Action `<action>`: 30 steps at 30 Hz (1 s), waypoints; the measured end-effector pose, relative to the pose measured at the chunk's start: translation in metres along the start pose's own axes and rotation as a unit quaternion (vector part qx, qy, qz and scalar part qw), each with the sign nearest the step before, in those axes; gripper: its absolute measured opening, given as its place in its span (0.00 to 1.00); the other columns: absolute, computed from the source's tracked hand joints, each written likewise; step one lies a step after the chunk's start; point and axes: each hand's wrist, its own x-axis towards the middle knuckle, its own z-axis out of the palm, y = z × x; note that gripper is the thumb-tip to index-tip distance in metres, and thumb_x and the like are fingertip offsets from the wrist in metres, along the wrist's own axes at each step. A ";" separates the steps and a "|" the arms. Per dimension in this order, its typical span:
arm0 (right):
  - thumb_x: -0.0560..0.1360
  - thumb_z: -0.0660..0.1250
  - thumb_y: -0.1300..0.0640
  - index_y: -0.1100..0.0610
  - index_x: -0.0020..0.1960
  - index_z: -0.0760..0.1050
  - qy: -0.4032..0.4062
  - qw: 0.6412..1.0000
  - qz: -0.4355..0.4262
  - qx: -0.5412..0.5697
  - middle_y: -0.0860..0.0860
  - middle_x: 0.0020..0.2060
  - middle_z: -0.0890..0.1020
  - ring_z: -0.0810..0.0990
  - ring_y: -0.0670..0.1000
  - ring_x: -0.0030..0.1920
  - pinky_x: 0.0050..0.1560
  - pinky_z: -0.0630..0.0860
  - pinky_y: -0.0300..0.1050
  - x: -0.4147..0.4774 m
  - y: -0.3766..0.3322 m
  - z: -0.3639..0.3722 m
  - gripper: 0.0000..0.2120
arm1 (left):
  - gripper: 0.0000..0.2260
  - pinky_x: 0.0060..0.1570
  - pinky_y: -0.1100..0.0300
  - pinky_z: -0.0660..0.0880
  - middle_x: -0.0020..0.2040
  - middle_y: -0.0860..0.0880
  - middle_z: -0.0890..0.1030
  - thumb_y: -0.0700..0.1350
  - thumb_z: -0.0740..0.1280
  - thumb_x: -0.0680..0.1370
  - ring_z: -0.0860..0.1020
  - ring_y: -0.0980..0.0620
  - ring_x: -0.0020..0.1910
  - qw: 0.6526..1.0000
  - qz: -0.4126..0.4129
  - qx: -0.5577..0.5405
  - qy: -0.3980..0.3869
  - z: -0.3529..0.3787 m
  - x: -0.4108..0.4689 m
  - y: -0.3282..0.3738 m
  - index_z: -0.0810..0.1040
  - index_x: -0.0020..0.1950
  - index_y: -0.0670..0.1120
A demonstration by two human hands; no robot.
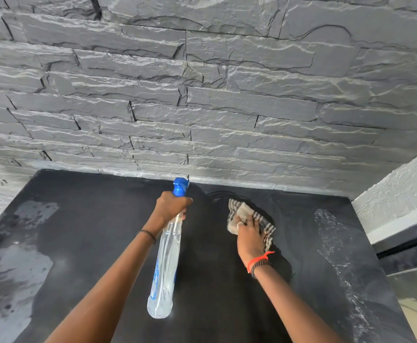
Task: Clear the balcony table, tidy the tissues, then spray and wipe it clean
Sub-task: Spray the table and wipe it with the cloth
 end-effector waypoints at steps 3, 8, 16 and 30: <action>0.80 0.50 0.60 0.49 0.72 0.63 -0.008 0.999 -0.039 -0.027 0.58 0.75 0.56 0.55 0.60 0.74 0.68 0.61 0.63 -0.025 -0.033 0.004 0.22 | 0.10 0.33 0.57 0.72 0.25 0.47 0.73 0.44 0.71 0.67 0.72 0.49 0.23 1.000 0.003 0.003 -0.003 -0.006 0.006 0.000 0.72 0.34 0.42; 0.79 0.56 0.62 0.51 0.69 0.68 -0.028 0.991 -0.114 -0.066 0.49 0.77 0.50 0.58 0.65 0.69 0.63 0.63 0.67 0.004 -0.090 0.002 0.19 | 0.09 0.32 0.58 0.73 0.27 0.46 0.74 0.42 0.70 0.71 0.73 0.50 0.23 1.000 0.013 0.013 0.008 -0.015 0.009 -0.003 0.72 0.35 0.42; 0.79 0.54 0.61 0.48 0.72 0.64 -0.074 0.988 -0.111 -0.074 0.50 0.77 0.49 0.43 0.62 0.75 0.65 0.43 0.78 0.072 -0.095 -0.015 0.23 | 0.09 0.32 0.58 0.72 0.26 0.46 0.74 0.42 0.71 0.70 0.73 0.49 0.23 1.000 -0.005 0.002 0.022 -0.030 0.017 -0.015 0.72 0.36 0.41; 0.79 0.52 0.67 0.53 0.77 0.53 -0.070 0.983 -0.155 -0.072 0.52 0.77 0.48 0.46 0.65 0.75 0.69 0.49 0.73 0.047 -0.135 0.006 0.28 | 0.10 0.36 0.56 0.73 0.25 0.47 0.74 0.46 0.71 0.65 0.73 0.48 0.25 1.000 -0.003 -0.009 0.015 -0.037 0.027 -0.012 0.73 0.33 0.42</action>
